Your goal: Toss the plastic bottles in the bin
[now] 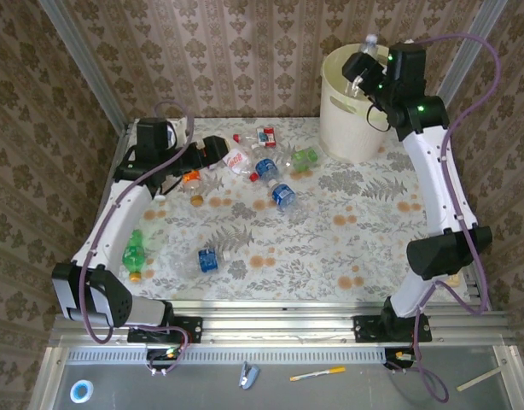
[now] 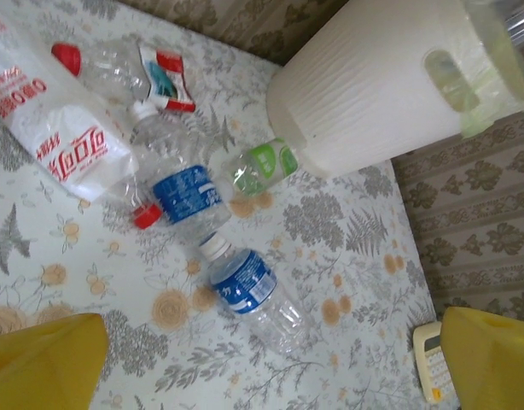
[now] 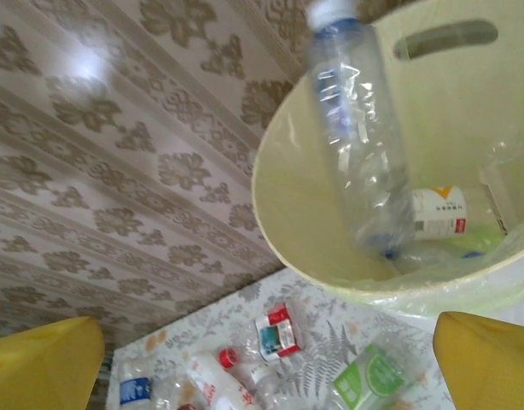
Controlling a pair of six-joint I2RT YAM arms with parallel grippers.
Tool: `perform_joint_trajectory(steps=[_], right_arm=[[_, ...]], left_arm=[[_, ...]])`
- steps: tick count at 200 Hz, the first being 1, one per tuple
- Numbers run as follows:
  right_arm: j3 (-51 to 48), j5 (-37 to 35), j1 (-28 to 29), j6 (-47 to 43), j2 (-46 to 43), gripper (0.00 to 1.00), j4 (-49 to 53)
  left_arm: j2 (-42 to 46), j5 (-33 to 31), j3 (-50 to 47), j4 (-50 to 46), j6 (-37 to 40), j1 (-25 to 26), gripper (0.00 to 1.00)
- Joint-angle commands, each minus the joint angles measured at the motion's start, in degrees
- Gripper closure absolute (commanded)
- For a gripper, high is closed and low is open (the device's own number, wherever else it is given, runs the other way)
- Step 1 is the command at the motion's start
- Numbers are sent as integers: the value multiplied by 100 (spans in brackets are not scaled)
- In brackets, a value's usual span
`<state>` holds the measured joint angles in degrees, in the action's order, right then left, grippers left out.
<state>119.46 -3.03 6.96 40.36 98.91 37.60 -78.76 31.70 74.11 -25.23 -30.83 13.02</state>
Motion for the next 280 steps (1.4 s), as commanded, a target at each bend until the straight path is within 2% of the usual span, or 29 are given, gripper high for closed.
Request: perform_joint_trajectory(steps=[1,50,89,121,142,181,213,231,235,280], right_arm=[[71,-13,14,-180,-130,0,296],[-808,305,94,-301,-968,0,304],[-1522,744,121,-412,-1476,0,326],[-1822,962,238,-492,-1689,0,430],[-2068,987,347,-563,-1833,0,430],[-2501,1107,429,-572,-2085,0,375],[-2584,1262,455,-607,-2102,0,354],[-2603,1350,455,-623,-2095,0,330],[-2601,1361,455,-626,-2095,0,316],[-2688,1551,464,-673,-2141,0,311]], left_arm=[[180,41,-260,-323,58,-45,0],[217,-159,-644,-860,395,-11,0],[260,-611,-818,-1602,546,52,0],[179,-1433,-623,-2774,1037,141,0],[163,-1870,-492,-3425,1444,353,0],[242,-2300,-533,-4215,2002,869,0],[130,-2430,-624,-4564,2276,1189,0],[-12,-2144,-647,-4611,2481,1278,0],[-60,-2151,-644,-4637,2509,1454,0],[-714,-2218,-655,-4747,2468,1816,0]])
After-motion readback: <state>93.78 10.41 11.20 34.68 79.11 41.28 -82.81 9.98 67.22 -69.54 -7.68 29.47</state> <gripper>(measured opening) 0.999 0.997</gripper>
